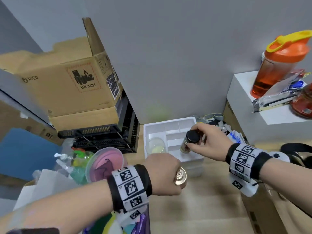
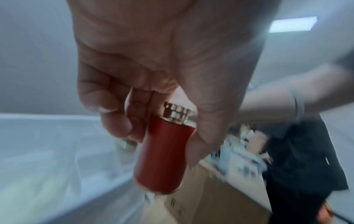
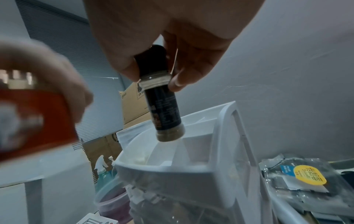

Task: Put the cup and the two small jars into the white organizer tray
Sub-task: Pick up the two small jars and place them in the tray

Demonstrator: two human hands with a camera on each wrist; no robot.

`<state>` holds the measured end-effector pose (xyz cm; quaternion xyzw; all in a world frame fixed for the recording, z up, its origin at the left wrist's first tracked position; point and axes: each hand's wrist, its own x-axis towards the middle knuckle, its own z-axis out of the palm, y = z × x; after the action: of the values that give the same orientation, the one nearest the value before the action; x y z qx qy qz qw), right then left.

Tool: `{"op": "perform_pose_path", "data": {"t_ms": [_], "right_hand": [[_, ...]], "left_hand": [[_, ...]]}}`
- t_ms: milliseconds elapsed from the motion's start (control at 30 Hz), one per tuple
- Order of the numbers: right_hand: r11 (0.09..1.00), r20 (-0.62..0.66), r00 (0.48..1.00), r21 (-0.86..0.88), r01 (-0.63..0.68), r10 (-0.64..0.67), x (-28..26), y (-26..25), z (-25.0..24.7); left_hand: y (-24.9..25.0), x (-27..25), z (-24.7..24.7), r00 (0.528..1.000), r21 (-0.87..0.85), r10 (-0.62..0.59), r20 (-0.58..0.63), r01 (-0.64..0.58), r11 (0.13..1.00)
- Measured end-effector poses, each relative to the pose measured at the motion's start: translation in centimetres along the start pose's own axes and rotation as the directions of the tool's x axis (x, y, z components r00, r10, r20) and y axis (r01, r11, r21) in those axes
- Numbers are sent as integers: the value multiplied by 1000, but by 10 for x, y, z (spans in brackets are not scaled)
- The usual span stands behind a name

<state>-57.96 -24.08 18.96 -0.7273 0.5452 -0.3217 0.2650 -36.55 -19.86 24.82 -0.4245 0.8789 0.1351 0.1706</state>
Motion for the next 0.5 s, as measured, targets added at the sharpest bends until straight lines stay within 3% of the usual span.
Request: {"op": "perform_pose_path", "data": {"t_ms": [133,267,367,500], "right_hand": [[1000,106,994,-7,22,-21,11,2,14],[991,169,984,-115,72,-52,13,1,28],[974,216,975,-206,94,-49,11,3,35],[978,212,977,-199,60,-17,6,6,37]], "left_hand": [[-33,7,-72,985,-39,-133,-107,130,991],[-67,59,-99,950,-147,-262,-169,238,960],[-74,93,-89,956,-127,-268,-120,253,959],[-75,122,-66,969,-4,-244,32,244,970]]}}
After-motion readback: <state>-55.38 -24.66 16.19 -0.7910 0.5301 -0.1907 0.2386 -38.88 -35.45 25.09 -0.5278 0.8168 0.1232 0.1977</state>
